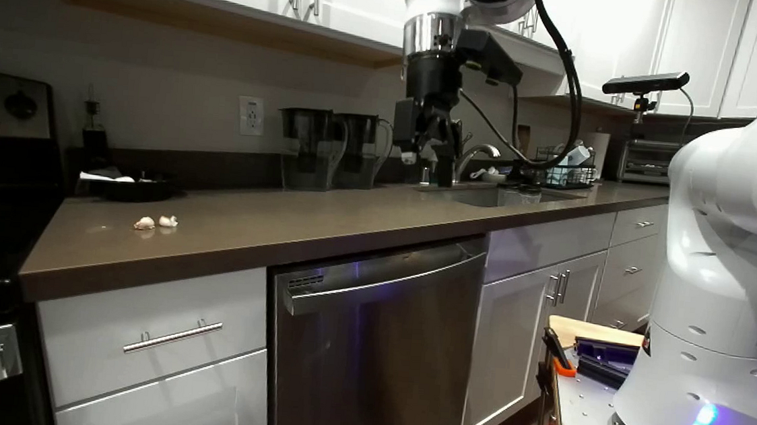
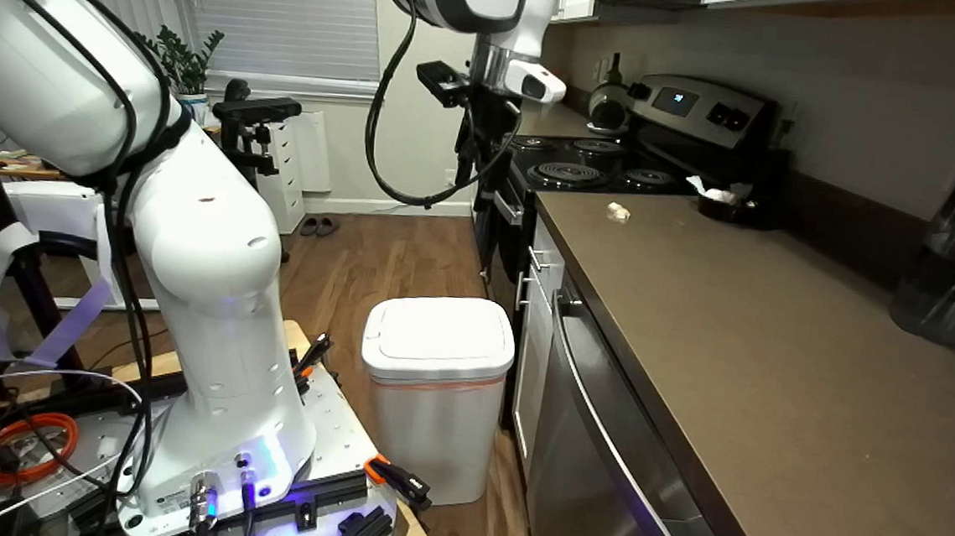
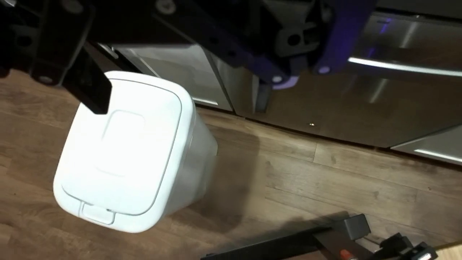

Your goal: Open the bin

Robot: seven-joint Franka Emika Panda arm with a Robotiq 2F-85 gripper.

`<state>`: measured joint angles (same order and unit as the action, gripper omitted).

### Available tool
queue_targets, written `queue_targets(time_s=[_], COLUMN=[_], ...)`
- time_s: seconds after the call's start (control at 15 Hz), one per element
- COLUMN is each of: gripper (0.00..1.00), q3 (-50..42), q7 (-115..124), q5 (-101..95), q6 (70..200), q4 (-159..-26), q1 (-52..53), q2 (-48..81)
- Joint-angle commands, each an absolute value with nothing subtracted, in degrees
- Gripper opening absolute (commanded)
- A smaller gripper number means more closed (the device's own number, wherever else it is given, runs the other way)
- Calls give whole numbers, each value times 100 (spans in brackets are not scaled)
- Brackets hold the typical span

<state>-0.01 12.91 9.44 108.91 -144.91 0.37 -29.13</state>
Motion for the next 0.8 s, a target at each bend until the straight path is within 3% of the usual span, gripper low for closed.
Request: queue_targets(time_s=[0.0, 0.33, 0.73], gripper=[100, 100, 100], q3=[116, 667, 1577], q7=[1095, 1061, 1175], q5=[1517, 2490, 2779], q6=[11521, 13321, 15090], q4=[-15087, -15842, -15340], q1=[220, 973, 1896], q2=[-2605, -1747, 333])
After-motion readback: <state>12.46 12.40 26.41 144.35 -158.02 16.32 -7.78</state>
